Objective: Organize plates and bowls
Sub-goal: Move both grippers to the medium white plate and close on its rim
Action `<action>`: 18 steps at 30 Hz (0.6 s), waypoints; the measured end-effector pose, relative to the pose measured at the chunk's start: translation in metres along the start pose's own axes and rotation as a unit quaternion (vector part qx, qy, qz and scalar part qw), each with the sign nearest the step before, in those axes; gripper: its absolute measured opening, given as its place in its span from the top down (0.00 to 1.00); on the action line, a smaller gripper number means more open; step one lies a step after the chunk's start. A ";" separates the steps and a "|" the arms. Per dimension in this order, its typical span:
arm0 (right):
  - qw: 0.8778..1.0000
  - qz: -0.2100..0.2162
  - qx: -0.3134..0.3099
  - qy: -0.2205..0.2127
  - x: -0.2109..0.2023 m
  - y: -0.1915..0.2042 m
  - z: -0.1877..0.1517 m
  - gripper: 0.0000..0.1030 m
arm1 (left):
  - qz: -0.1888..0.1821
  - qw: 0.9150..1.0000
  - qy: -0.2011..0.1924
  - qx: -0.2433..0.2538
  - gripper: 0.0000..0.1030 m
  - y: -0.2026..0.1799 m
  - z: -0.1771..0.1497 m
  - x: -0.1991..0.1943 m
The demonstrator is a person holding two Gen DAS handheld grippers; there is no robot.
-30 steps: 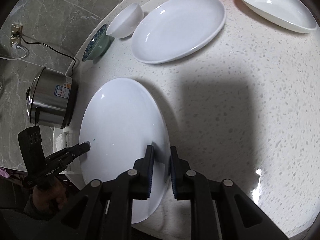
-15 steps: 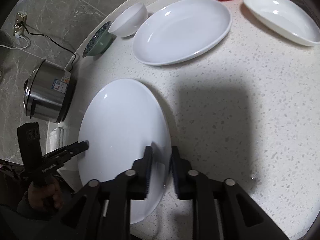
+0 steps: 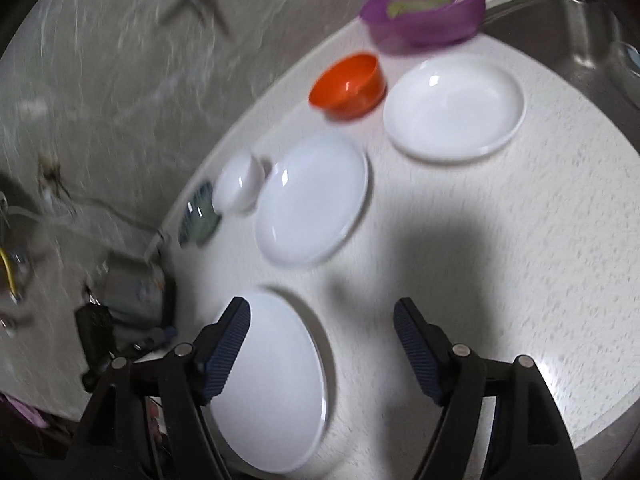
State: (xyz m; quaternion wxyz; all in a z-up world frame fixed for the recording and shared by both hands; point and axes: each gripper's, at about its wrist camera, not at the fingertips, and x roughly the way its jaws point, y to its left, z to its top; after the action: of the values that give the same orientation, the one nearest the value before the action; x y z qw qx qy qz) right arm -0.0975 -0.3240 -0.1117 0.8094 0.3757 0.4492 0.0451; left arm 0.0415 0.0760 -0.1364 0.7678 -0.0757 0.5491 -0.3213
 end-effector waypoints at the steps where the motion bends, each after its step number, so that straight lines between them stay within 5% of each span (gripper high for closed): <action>1: 1.000 0.008 0.007 -0.004 0.000 -0.002 0.004 0.25 | -0.008 1.000 0.006 0.008 0.00 -0.009 0.012 0.005; 5: 0.998 0.043 0.036 -0.003 0.016 -0.013 0.030 0.25 | -0.012 0.999 0.016 0.025 0.00 -0.034 0.047 0.032; 18: 0.995 0.045 0.072 0.044 0.081 -0.034 0.075 0.32 | 0.018 0.996 0.075 0.049 0.02 -0.066 0.122 0.139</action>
State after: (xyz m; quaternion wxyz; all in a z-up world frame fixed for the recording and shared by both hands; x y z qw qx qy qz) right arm -0.0017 -0.3575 -0.1671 0.7568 0.4505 0.4690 0.0660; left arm 0.1501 -0.0841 -0.1686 0.7330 -0.0038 0.5900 -0.3385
